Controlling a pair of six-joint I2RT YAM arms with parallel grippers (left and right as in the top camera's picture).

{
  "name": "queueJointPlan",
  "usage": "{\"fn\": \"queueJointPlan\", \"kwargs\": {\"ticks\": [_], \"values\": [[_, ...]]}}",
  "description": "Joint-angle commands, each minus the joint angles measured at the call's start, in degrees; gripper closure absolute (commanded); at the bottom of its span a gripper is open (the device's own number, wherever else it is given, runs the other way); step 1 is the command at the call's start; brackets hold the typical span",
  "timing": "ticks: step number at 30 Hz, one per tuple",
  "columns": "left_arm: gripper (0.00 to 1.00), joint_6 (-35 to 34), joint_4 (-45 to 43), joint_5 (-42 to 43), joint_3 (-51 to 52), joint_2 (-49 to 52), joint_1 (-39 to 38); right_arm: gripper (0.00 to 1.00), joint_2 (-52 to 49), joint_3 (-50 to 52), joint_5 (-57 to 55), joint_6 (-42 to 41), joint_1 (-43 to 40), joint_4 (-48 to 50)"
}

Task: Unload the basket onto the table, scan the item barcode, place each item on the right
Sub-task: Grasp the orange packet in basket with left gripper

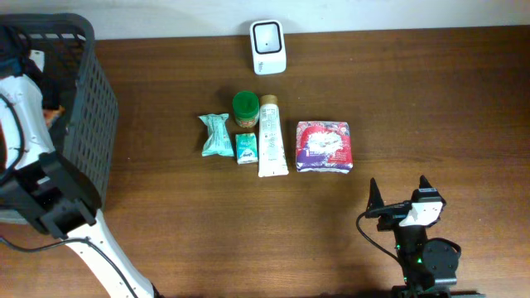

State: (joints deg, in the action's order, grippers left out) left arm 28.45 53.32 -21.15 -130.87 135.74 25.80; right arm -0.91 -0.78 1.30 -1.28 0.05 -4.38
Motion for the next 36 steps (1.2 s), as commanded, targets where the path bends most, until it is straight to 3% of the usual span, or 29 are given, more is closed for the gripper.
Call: {"fn": "queueJointPlan", "kwargs": {"ticks": [1, 12, 16, 19, 22, 24, 29, 33, 36], "values": [[0.16, 4.98, -1.68, 0.85, 0.37, 3.78, -0.7, 0.01, 0.37, 0.46, -0.5, -0.04, 0.48, -0.13], [0.33, 7.37, -8.33, 3.17, 0.37, 8.63, -1.16, 0.01, 0.37, 0.46, -0.5, -0.04, 0.48, -0.15], [0.3, 3.76, -7.87, 2.19, 0.33, 5.44, -1.22, 0.01, 0.37, 0.46, -0.5, -0.04, 0.48, -0.15], [0.3, 3.76, -6.19, 5.97, 0.33, 0.59, -1.27, 0.01, 0.37, 0.46, -0.5, -0.04, 0.48, -0.15], [0.33, 5.73, -4.31, 6.03, 0.44, -0.46, -1.27, 0.01, 0.37, 0.46, -0.5, -0.04, 0.48, -0.15], [0.37, 9.07, -4.85, 10.67, 2.54, -0.44, -1.09, 0.01, 0.37, 0.46, -0.5, -0.04, 0.48, -0.15], [0.34, 17.64, -18.82, 10.78, 13.99, -0.44, 0.09, 0.01, 0.37, 0.46, -0.5, -0.02, 0.48, -0.15], [0.34, 17.81, -27.43, 11.61, 17.03, -0.44, 1.79, 0.01, 0.37, 0.46, -0.5, -0.04, 0.48, -0.15], [0.32, 17.77, -30.08, 18.67, 17.64, 0.17, 3.89, 0.02, 0.37, 0.46, -0.5, -0.04, 0.48, -0.15]]}}
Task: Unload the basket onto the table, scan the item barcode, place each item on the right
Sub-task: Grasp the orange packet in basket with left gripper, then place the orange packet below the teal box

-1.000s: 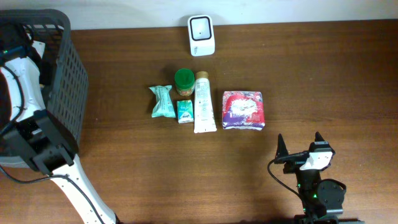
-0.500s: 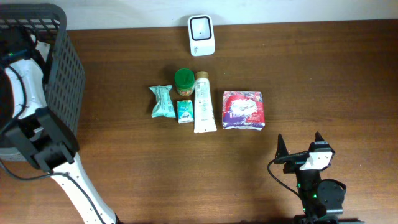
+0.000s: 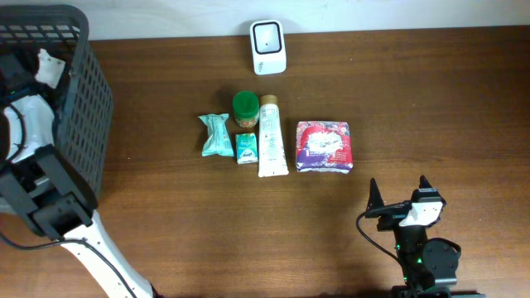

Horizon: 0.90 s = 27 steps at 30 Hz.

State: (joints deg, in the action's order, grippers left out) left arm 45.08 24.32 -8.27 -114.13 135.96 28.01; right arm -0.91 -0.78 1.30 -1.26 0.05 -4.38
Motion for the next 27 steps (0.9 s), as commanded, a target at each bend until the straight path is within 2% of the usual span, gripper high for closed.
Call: {"fn": "queueJointPlan", "kwargs": {"ticks": [1, 4, 9, 11, 13, 15, 18, 22, 23, 25, 27], "values": [[0.32, 1.18, -1.68, 5.75, 0.9, 0.63, 2.4, 0.01, 0.37, 0.46, -0.5, -0.04, 0.48, -0.15], [0.32, 1.68, -2.01, 6.6, 0.9, 4.02, 3.3, 0.02, 0.37, 0.46, -0.5, -0.07, 0.48, -0.15], [0.49, 1.73, -1.25, 6.6, 0.9, 6.97, 3.13, 0.01, 0.37, 0.46, -0.5, -0.07, 0.48, -0.15], [0.7, 1.73, -0.37, 5.31, 0.83, 6.91, 3.13, 0.02, 0.37, 0.46, -0.5, -0.07, 0.48, -0.15], [0.98, 1.7, 0.57, -0.7, 0.83, 6.27, 2.86, 0.01, 0.37, 0.46, -0.5, -0.07, 0.48, -0.15], [1.0, -1.11, 2.86, -1.88, 0.83, 4.46, 2.51, 0.01, 0.37, 0.46, -0.5, -0.04, 0.48, -0.15], [1.0, -16.39, 5.49, -1.79, 0.83, -3.04, 2.38, 0.01, 0.37, 0.46, -0.52, -0.07, 0.48, -0.15], [1.0, -20.83, 10.36, 3.48, 0.83, -16.63, 2.36, 0.01, 0.37, 0.46, -0.5, -0.04, 0.48, -0.15], [1.0, -26.38, 10.97, 4.33, 0.83, -21.29, 2.38, 0.01, 0.37, 0.46, -0.5, -0.07, 0.48, -0.15], [1.0, -49.16, 16.0, 5.7, 0.83, -31.74, 2.38, 0.01, 0.37, 0.46, -0.5, -0.07, 0.48, -0.15], [1.0, -62.99, 20.04, 15.23, 0.83, -38.34, 2.23, 0.01, 0.37, 0.46, -0.5, -0.07, 0.48, -0.15]]}}
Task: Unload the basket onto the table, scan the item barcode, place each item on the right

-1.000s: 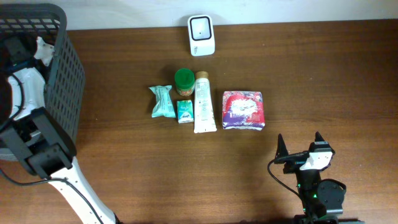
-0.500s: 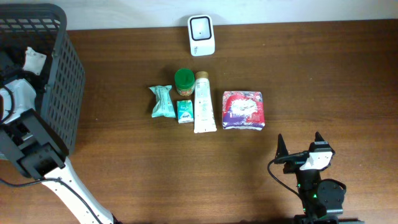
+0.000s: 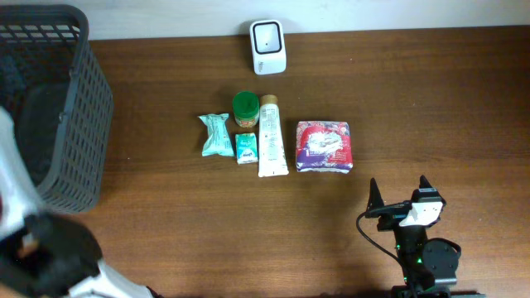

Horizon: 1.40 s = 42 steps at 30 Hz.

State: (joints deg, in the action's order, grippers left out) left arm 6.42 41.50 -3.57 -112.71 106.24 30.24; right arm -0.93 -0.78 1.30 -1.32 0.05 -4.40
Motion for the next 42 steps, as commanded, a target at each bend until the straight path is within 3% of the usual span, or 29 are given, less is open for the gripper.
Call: {"fn": "queueJointPlan", "kwargs": {"ticks": [1, 3, 5, 9, 13, 17, 22, 24, 25, 26, 27, 30, 37, 42], "values": [[1.0, -26.8, 3.61, 18.56, -0.59, -11.13, -0.39, 0.01, 0.39, 0.46, -0.5, 0.02, 0.48, -0.13], [1.0, -26.8, 3.65, 32.37, -0.59, -13.84, -2.93, 0.01, 0.39, 0.46, -0.5, 0.02, 0.48, -0.13], [1.0, -26.75, 5.81, 39.87, -0.59, -14.45, -7.74, 0.01, 0.39, 0.46, -0.5, 0.02, 0.48, -0.13], [1.0, -26.75, 20.52, 26.84, -0.57, -12.11, -22.05, 0.01, 0.39, 0.46, -0.5, 0.0, 0.48, -0.13], [1.0, -26.77, 27.06, 15.13, -0.57, -3.54, -38.27, 0.01, 0.39, 0.46, -0.5, 0.02, 0.48, -0.13], [1.0, -33.7, 31.17, 4.9, -0.57, 5.84, -45.35, 0.02, 0.39, 0.46, -0.5, 0.0, 0.48, -0.13], [1.0, -34.25, 32.68, 4.83, -0.57, 16.2, -48.96, 0.01, 0.39, 0.46, -0.5, 0.0, 0.48, -0.13], [0.9, -34.25, 32.7, 4.87, -0.57, 18.6, -49.55, 0.01, 0.39, 0.46, -0.5, 0.0, 0.48, -0.13], [0.77, -34.25, 32.65, 5.33, -0.57, 19.45, -49.75, 0.02, 0.39, 0.46, -0.5, 0.0, 0.48, -0.13], [0.34, -34.23, 32.68, 5.7, -0.57, 19.56, -49.72, 0.01, 0.39, 0.46, -0.5, 0.0, 0.48, -0.13], [0.01, -34.1, 32.7, 5.68, -0.74, 19.41, -49.66, 0.02, 0.39, 0.46, -0.52, 0.02, 0.48, -0.13], [0.01, -33.55, 36.11, 5.73, -6.49, 19.3, -48.39, 0.01, 0.39, 0.46, -0.5, 0.02, 0.48, -0.13], [0.01, -31.63, 55.23, 4.83, -35.65, 18.45, -38.73, 0.01, 0.39, 0.46, -0.5, 0.0, 0.48, -0.13], [0.01, -27.08, 55.23, 5.51, -35.69, 16.85, -32.33, 0.01, 0.39, 0.46, -0.5, 0.0, 0.48, -0.13]]}}
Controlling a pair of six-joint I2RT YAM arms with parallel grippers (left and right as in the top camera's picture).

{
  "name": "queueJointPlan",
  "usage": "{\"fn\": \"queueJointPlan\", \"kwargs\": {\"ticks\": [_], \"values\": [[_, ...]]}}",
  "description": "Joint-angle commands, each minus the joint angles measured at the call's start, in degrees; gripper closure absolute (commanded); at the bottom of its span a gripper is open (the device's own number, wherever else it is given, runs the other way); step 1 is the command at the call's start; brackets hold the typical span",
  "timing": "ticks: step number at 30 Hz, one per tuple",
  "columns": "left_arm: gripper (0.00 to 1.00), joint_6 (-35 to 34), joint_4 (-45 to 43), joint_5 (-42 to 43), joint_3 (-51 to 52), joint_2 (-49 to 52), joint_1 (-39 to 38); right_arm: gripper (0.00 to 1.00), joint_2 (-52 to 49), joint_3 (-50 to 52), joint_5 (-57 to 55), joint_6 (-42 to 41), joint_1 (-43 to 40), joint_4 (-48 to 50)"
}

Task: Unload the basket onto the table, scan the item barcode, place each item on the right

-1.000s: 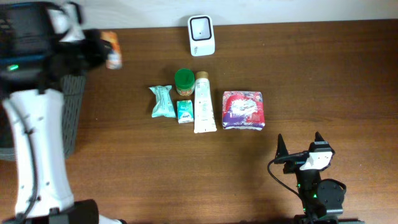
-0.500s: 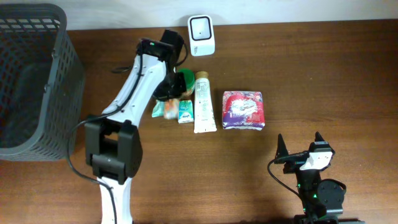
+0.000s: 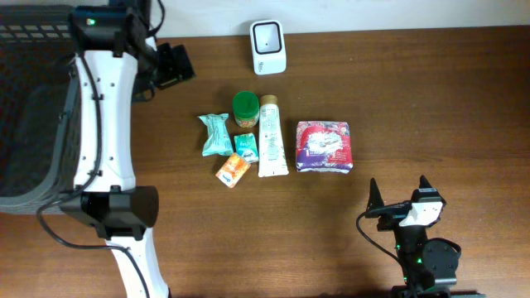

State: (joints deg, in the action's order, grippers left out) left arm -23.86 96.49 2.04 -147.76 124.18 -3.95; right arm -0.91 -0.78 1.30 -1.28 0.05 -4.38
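Observation:
The white barcode scanner [image 3: 268, 46] stands at the table's far edge. In front of it lie a teal packet [image 3: 217, 134], a green-lidded jar [image 3: 245, 108], a small teal box [image 3: 246, 147], a white tube [image 3: 272, 136], a red-purple packet [image 3: 325, 146] and an orange packet [image 3: 233, 170]. My left gripper [image 3: 172, 64] hangs at the back, left of the scanner and well away from the orange packet; its jaws are too dark to read. The right gripper [image 3: 398, 192] rests open near the front right with nothing in it.
A dark mesh basket [image 3: 37, 124] fills the left side of the table. The white left arm [image 3: 103, 124] stretches along the basket's right wall from its base [image 3: 112, 211] at the front.
The left arm, then a blur at the lower left, now reaches across the back of the table. An orange packet now lies on the table below the small teal box. The right arm is unchanged.
My left arm was reaching into the basket at the first two moments, with something orange showing inside at first. Then the arm was low at the left and the basket looked empty. Now an orange packet lies beside the other items.

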Motion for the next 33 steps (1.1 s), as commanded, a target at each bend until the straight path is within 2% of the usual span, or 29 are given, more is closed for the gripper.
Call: {"fn": "queueJointPlan", "kwargs": {"ticks": [1, 5, 10, 22, 24, 26, 27, 31, 33], "values": [[0.01, 3.3, 0.24, -0.11, -0.57, -1.09, 2.29, 0.01, 0.37, 0.46, -0.5, -0.04, 0.48, -0.15], [0.01, 10.36, 0.24, 0.5, -0.35, -1.09, 1.84, 0.01, 0.37, 0.46, -0.5, -0.02, 0.48, -0.15], [0.01, 10.54, 0.24, -3.17, -0.35, -1.07, 1.77, 0.01, 0.37, 0.46, -0.5, -0.04, 0.48, -0.15], [0.01, 10.49, 0.24, -3.34, -0.35, -1.07, 1.88, 0.01, 0.39, 0.46, -0.48, -0.07, 0.48, 0.13], [0.01, 10.49, 0.24, -3.34, -0.35, -1.07, 1.88, 0.01, 0.39, 0.46, 5.79, -7.08, 0.48, 0.55], [0.01, 10.49, 0.24, -3.34, -0.35, -1.07, 1.88, 0.02, 0.39, 0.46, 24.44, -24.33, 0.48, 2.05], [0.01, 10.49, 0.24, -3.34, -0.35, -1.07, 1.88, 0.01, 0.39, 0.46, 30.03, -28.57, 0.48, 2.19], [0.01, 10.49, 0.24, -3.34, -0.35, -1.07, 1.88, 0.01, 0.39, 0.46, 31.61, -44.3, 0.48, 9.75], [0.01, 10.49, 0.24, -3.34, -0.35, -1.07, 1.88, 0.01, 0.39, 0.46, 31.61, -52.92, 0.48, 20.33]]}}
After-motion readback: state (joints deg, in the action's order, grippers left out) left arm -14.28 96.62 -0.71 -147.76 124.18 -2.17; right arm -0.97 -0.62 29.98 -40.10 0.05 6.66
